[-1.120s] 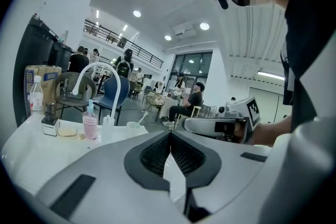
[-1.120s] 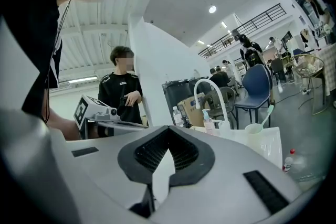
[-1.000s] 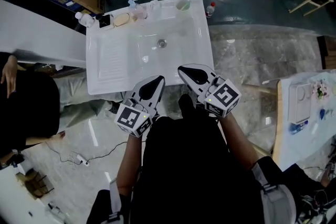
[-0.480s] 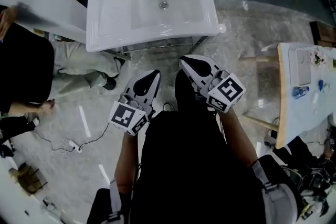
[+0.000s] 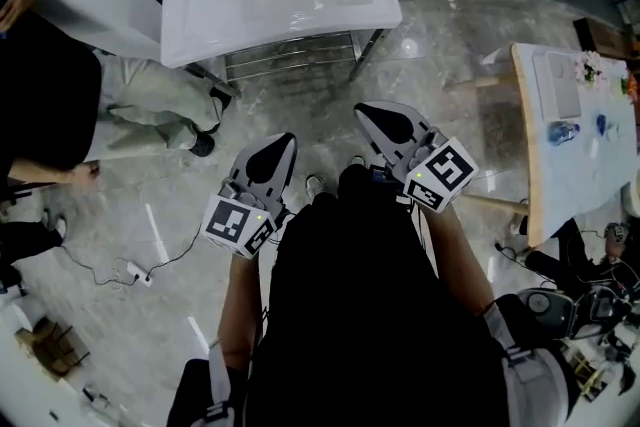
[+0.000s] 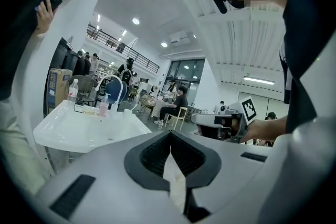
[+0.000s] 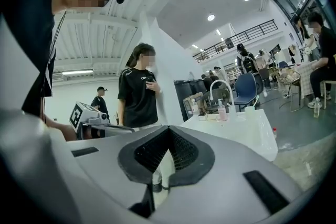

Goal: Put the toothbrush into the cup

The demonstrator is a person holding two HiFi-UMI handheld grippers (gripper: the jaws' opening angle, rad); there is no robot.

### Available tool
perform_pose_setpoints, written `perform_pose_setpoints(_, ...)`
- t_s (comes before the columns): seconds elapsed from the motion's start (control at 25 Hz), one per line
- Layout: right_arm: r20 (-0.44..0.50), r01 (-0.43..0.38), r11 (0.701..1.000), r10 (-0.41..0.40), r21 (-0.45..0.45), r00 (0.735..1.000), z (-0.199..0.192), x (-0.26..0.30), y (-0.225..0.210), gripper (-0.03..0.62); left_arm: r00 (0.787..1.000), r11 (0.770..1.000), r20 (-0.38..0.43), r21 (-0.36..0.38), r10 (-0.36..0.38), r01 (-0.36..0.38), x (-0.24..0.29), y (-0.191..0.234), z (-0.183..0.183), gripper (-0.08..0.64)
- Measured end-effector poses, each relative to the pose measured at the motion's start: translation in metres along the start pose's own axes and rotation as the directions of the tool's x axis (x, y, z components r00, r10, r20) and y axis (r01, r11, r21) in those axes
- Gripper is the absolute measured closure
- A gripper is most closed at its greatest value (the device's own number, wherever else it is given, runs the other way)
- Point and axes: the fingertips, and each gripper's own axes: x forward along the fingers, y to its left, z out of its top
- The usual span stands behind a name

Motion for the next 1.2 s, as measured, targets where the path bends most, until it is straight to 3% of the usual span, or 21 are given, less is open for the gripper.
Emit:
perform_pose_setpoints(0.4,0.034,-0.024,1.0,0.024,0.012,0.999,0.006,-0.053,0.013,0.577,0.999,0.999,-0.013,0.026,-0.04,0.041,0.012,-0.058,-0.002,0.549)
perform_pose_setpoints(0.72,0.009,-0.034,0.998,0.035,-0.044,0.999,0.002,-0.084,0.015,0.577,0.999,0.998,-0.008,0.034,-0.043,0.043,0.024,-0.094,-0.005,0.549)
perform_pose_setpoints(1.2,0.008,-0.057,0.998,0.058,-0.038,0.998,-0.005,-0.1,0.024,0.577,0.999,0.999,-0.028,0.035,-0.04,0.041,0.024,-0.113,-0.014,0.549)
